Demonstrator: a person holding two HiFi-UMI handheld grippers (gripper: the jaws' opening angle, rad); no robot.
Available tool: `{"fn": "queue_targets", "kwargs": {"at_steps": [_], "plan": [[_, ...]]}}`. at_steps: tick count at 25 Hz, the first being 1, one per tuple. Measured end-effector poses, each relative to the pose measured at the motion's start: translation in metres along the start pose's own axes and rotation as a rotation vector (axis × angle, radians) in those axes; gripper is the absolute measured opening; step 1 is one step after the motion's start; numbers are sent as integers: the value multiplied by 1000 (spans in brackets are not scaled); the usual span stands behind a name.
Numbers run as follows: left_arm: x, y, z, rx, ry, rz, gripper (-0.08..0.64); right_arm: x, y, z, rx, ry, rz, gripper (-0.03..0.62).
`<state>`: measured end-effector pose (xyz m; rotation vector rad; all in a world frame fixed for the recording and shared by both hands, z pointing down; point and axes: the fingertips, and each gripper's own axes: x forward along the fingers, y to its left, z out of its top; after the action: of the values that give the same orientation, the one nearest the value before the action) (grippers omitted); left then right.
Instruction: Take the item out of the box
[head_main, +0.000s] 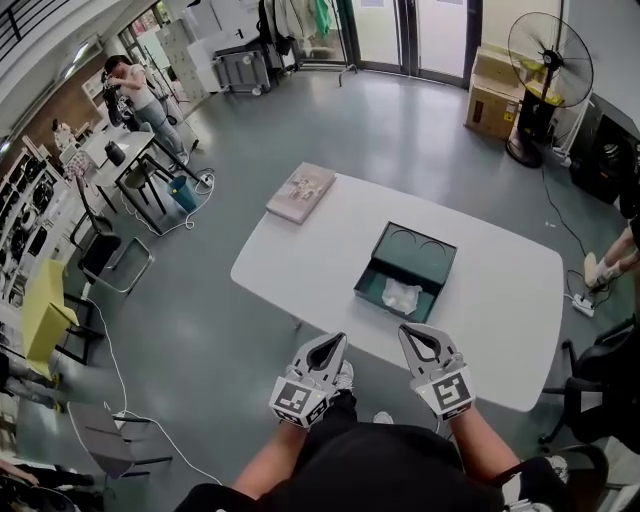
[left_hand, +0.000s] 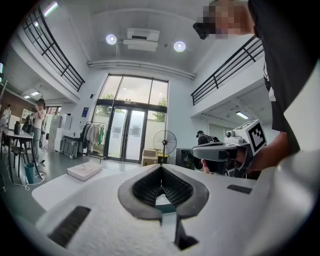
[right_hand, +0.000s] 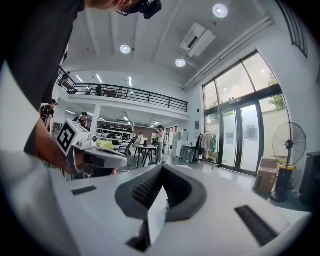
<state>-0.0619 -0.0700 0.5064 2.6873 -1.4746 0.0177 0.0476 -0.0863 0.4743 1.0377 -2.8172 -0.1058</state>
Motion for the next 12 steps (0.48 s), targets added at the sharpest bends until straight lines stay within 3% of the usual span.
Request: {"fn": "queue_targets", "kwargs": {"at_steps": [12], "plan": [[62,84,8,14,40,-135,12,93,-25,-6,48,74,-76,6]]}}
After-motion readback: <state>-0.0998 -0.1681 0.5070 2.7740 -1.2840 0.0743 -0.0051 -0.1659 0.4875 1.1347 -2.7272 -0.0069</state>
